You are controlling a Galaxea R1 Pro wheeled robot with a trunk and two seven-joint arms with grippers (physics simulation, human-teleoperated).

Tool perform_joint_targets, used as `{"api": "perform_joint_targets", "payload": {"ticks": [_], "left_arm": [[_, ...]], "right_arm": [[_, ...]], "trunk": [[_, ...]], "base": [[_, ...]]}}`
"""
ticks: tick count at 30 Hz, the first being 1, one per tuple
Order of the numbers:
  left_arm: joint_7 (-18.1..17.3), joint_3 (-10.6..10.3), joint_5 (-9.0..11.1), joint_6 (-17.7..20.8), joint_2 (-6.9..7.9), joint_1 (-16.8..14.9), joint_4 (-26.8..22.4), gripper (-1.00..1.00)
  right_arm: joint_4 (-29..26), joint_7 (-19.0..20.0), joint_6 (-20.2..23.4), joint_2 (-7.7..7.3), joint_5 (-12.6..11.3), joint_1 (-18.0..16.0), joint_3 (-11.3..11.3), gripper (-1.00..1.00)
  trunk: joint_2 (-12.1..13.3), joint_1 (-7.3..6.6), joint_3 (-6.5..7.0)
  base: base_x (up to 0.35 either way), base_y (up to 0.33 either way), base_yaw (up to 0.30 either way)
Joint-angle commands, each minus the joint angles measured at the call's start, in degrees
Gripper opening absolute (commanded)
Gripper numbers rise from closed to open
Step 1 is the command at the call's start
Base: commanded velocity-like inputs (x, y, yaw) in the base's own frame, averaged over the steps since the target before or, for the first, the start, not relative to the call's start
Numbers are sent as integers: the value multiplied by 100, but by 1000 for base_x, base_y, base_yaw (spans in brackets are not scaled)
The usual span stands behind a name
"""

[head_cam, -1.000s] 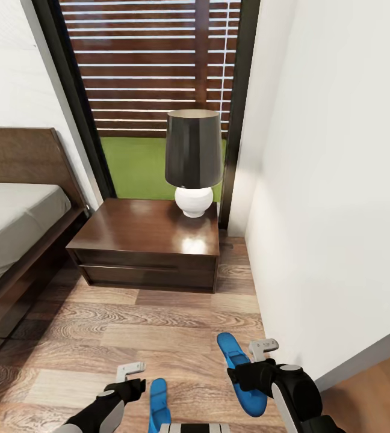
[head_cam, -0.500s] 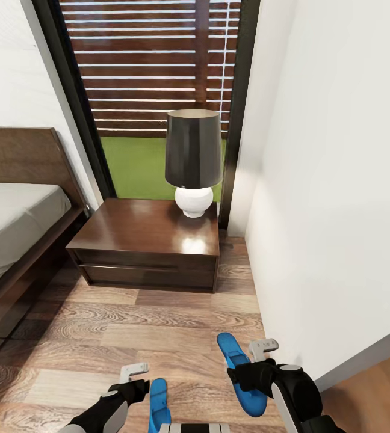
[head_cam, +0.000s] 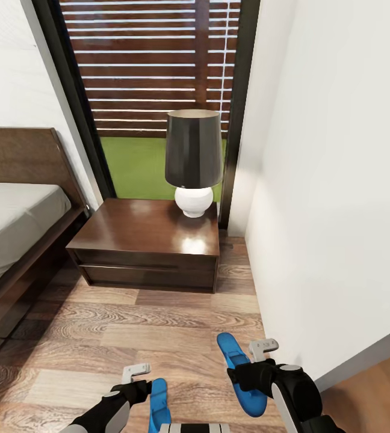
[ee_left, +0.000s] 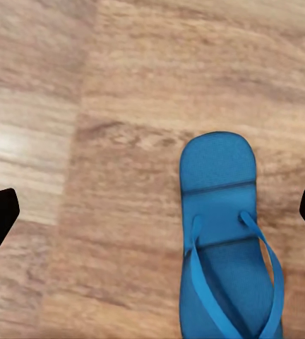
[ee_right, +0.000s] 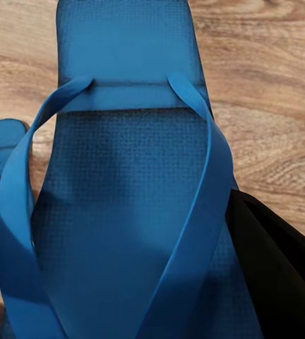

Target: In the bedroom, move the book from the bed onto either nightstand, and place the two sandals side by side next to the bed.

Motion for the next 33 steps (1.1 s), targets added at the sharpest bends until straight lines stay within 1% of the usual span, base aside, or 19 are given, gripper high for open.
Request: {"api": "perform_joint_targets", "payload": {"ticks": [1, 4, 11, 25, 31, 33], "left_arm": [[36, -49, 49, 17, 2, 0, -10, 100], [36, -49, 49, 15, 0, 1, -4, 100], [36, -49, 49, 13, -1, 2, 1, 100], [41, -53, 47, 1, -1, 4, 2, 100], [43, -65, 44, -5, -1, 4, 5, 100], [44, -93, 45, -13, -4, 4, 6, 100]], "right_arm": [[-5, 18, 25, 2, 6, -3, -2, -100], [-4, 18, 25, 2, 2, -3, 1, -100], [2, 18, 25, 2, -3, -4, 3, -100], [9, 18, 25, 2, -4, -6, 4, -100], [12, 18, 25, 2, -4, -5, 4, -100], [13, 18, 25, 3, -4, -4, 4, -100]], "trunk": [[-2, -1, -4], [-2, -1, -4], [-11, 17, -159], [-11, 17, -159], [-19, 32, -292], [-19, 32, -292]], "base": [[0, 0, 0], [0, 0, 0], [0, 0, 0], [0, 0, 0], [0, 0, 0], [0, 0, 0]]}}
